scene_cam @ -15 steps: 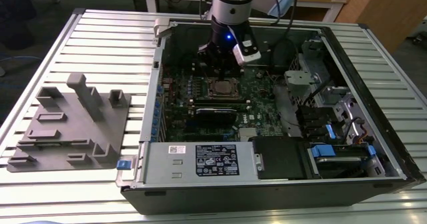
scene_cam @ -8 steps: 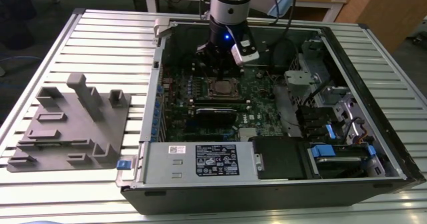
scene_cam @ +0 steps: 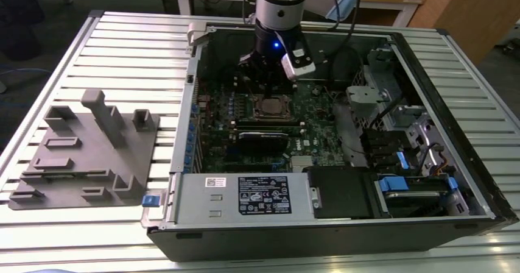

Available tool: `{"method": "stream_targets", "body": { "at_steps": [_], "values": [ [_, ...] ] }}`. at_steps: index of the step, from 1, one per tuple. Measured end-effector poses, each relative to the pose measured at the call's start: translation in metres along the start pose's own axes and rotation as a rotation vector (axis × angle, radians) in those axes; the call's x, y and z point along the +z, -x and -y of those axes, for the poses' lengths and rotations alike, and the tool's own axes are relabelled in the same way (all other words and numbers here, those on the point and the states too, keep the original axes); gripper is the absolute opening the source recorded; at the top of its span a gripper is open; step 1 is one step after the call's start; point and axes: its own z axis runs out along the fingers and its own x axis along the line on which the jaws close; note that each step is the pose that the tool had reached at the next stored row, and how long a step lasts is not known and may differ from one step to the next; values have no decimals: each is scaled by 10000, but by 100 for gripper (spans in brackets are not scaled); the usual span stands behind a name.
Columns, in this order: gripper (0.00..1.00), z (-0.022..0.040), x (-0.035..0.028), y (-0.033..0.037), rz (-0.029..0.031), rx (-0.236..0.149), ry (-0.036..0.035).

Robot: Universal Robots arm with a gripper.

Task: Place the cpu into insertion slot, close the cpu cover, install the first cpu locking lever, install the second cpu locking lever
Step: 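Install the first cpu locking lever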

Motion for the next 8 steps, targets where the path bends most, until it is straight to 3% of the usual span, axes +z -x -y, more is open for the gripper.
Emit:
{"method": "stream_targets", "body": {
  "at_steps": [5, 6, 8],
  "values": [
    [11, 0, -1, -1, -2, 0, 5],
    [11, 1, -1, -2, -11, 2, 111],
    [11, 4, 0, 0, -43, 5, 457]
  ]
}}
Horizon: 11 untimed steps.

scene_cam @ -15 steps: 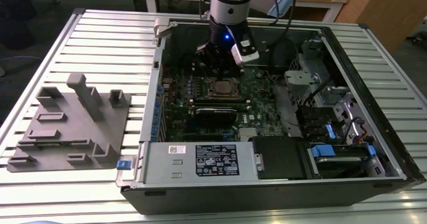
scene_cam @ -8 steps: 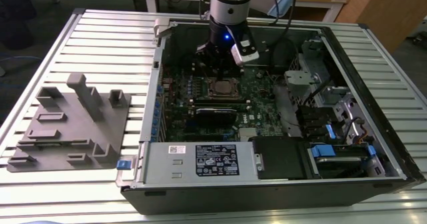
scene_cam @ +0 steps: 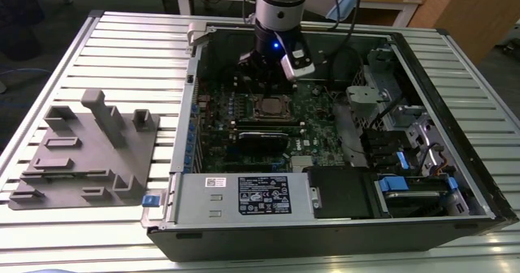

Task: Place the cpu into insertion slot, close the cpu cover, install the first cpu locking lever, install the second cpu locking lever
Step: 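Install the first cpu locking lever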

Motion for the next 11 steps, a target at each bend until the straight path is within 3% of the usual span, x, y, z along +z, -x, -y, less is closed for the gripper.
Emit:
{"method": "stream_targets", "body": {
  "at_steps": [1, 2, 6, 11],
  "values": [
    [11, 1, 0, 0, -12, 1, 126],
    [11, 1, 0, 0, -13, 2, 141],
    [11, 2, 0, -8, -12, 2, 144],
    [11, 13, 0, -96, 18, -1, 149]
  ]
}}
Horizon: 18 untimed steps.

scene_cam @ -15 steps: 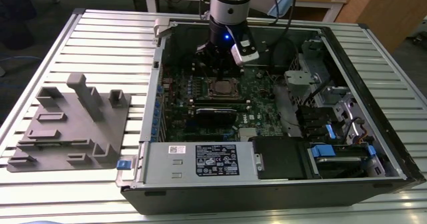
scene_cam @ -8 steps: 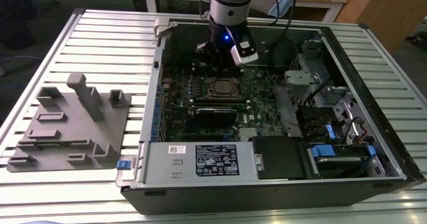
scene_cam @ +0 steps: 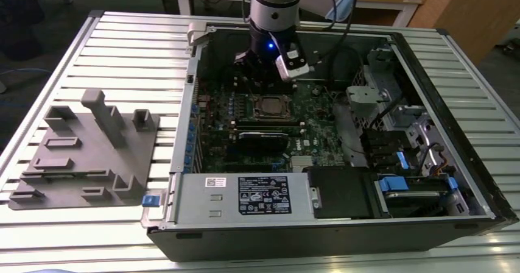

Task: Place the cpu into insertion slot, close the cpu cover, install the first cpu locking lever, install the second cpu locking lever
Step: 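Install the first cpu locking lever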

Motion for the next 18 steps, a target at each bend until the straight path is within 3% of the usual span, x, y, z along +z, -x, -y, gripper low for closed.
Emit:
{"method": "stream_targets", "body": {
  "at_steps": [3, 18],
  "values": [
    [11, 4, 0, -48, 20, -1, 3],
    [11, 4, -19, -50, 20, -1, 2]
  ]
}}
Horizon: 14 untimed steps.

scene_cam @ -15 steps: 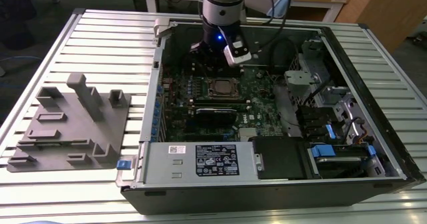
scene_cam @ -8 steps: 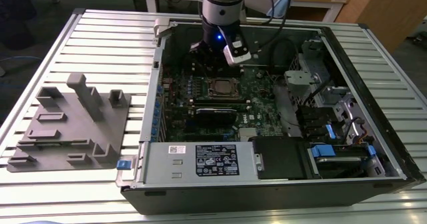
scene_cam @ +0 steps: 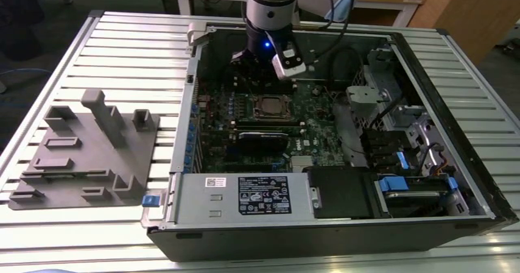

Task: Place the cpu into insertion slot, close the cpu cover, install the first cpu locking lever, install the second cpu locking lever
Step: 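Install the first cpu locking lever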

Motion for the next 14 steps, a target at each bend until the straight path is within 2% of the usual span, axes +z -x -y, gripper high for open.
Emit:
{"method": "stream_targets", "body": {
  "at_steps": [7, 14],
  "values": [
    [11, 1, -1, -15, 0, 0, -1],
    [11, 9, -2, -102, 3, 0, 1]
  ]
}}
